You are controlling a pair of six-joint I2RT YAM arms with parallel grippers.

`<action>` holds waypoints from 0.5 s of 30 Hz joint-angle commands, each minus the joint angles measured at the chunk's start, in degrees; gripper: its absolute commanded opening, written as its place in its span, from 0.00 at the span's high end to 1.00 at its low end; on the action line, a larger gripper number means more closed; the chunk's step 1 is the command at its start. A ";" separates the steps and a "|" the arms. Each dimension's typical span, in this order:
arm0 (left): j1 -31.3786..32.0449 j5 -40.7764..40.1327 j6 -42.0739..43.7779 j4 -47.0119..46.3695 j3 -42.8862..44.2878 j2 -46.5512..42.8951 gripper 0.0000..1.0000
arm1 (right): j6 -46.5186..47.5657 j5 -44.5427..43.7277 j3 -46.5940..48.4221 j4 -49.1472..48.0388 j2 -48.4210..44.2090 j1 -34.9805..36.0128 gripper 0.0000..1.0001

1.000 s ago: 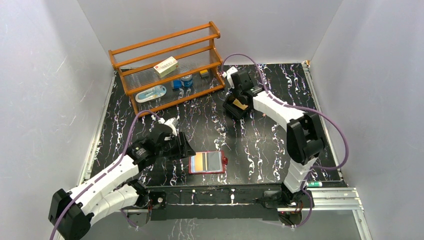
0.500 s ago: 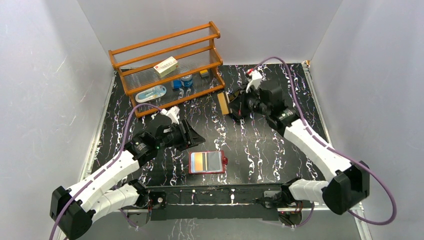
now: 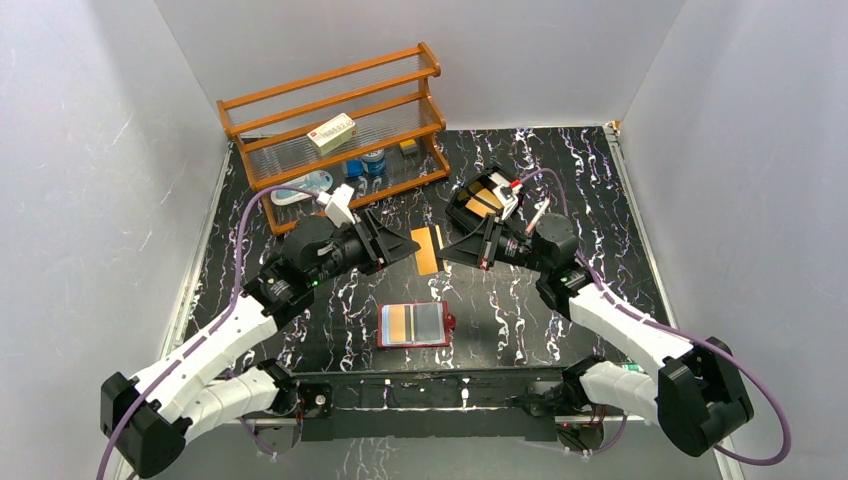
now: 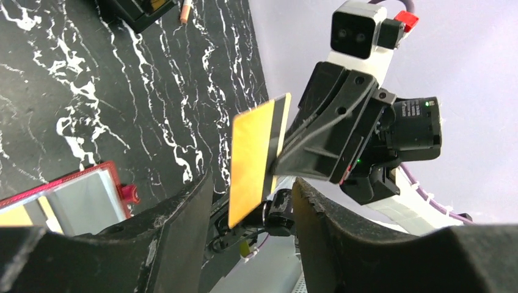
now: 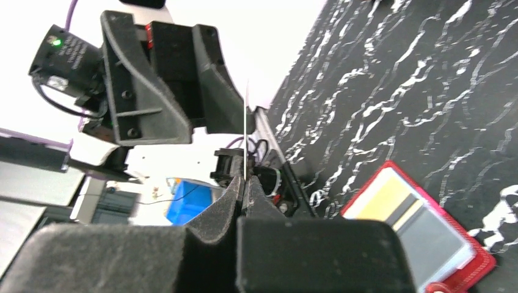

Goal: Put the credit cards into the card holder
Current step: Pass from the right arm to the left

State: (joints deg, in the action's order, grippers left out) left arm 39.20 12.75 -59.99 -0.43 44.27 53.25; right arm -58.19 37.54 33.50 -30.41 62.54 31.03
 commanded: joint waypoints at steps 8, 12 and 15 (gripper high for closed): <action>0.17 6.41 -0.83 -11.54 -0.11 3.75 0.75 | -8.07 3.35 -2.62 -14.40 -1.71 1.55 1.00; 0.17 7.61 -0.27 -10.69 0.06 4.33 1.00 | -6.72 2.58 -2.86 -10.22 -1.83 1.65 0.93; 0.17 5.59 0.62 -4.24 0.10 3.76 1.00 | -3.44 -0.95 -2.21 -0.99 -3.09 1.63 0.72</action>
State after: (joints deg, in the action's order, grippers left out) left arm 39.18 18.68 -60.58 -9.10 44.47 57.60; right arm -65.10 38.94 30.41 -37.56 61.58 32.16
